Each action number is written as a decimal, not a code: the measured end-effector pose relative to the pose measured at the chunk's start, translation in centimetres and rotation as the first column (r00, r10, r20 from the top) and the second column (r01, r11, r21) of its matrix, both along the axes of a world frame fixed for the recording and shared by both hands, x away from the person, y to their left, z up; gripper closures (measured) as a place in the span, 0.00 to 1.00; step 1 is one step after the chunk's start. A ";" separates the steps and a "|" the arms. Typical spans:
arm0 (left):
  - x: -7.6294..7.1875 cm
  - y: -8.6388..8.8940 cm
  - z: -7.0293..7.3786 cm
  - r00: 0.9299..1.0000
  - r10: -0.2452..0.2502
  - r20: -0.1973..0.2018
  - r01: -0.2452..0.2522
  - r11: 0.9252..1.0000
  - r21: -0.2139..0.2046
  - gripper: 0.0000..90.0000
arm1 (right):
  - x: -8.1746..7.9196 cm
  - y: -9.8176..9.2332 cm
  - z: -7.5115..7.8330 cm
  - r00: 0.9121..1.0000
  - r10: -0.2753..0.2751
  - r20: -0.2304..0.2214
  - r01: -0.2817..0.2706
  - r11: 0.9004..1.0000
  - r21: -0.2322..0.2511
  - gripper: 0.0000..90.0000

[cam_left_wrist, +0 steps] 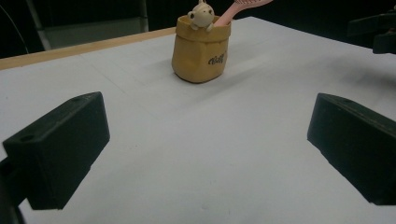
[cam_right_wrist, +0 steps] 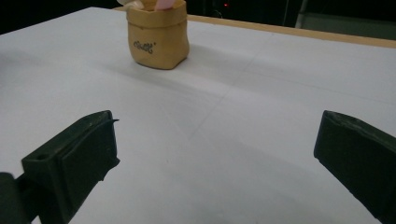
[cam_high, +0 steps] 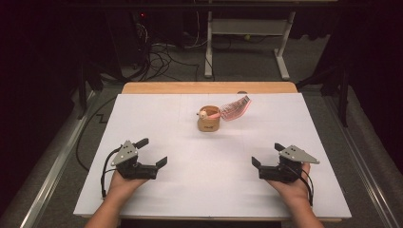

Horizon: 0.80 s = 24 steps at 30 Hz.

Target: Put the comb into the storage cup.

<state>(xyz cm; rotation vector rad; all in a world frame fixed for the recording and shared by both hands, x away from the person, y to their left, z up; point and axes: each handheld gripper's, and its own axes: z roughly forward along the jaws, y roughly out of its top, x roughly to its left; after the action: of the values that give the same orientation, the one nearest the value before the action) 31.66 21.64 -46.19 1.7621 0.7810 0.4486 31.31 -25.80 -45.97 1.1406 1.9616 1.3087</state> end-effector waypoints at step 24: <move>-0.5 -1.4 -0.1 0.999 -0.033 -0.016 0.034 0.999 0.018 0.00 | -2.5 -4.1 -0.2 0.997 -0.062 0.055 0.059 0.996 0.064 0.00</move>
<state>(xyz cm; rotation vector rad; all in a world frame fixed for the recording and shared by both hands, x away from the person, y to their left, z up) 31.12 20.22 -46.29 1.7950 0.7591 0.4215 28.86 -29.86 -46.14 1.1694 1.8429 1.3643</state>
